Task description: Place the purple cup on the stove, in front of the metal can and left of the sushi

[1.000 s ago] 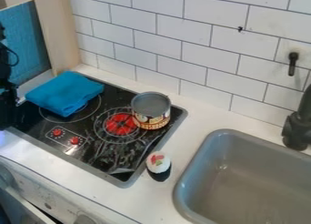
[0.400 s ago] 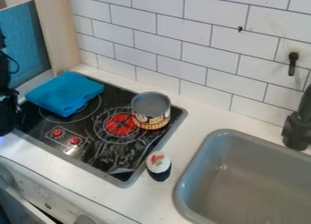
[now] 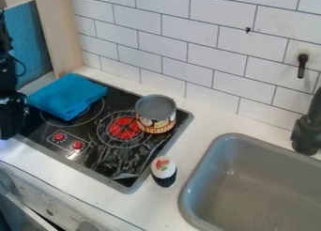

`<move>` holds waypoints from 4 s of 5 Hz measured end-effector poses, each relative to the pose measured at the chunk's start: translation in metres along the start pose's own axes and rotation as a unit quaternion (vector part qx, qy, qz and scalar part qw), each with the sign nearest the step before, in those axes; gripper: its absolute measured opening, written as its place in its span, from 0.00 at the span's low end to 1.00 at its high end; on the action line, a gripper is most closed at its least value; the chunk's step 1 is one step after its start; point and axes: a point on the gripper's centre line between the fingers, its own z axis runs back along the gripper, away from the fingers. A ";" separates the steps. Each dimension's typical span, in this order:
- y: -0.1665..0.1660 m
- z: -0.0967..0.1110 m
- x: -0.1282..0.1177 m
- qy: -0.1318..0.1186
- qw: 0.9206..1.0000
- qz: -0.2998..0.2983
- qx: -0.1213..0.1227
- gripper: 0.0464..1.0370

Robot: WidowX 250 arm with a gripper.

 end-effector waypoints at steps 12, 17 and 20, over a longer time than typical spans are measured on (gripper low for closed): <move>-0.189 0.017 -0.014 0.074 0.978 -0.181 0.071 0.05; -0.209 0.001 -0.009 -0.063 0.975 -0.211 0.032 0.28; -0.188 0.041 -0.017 -0.110 0.981 -0.159 0.033 0.97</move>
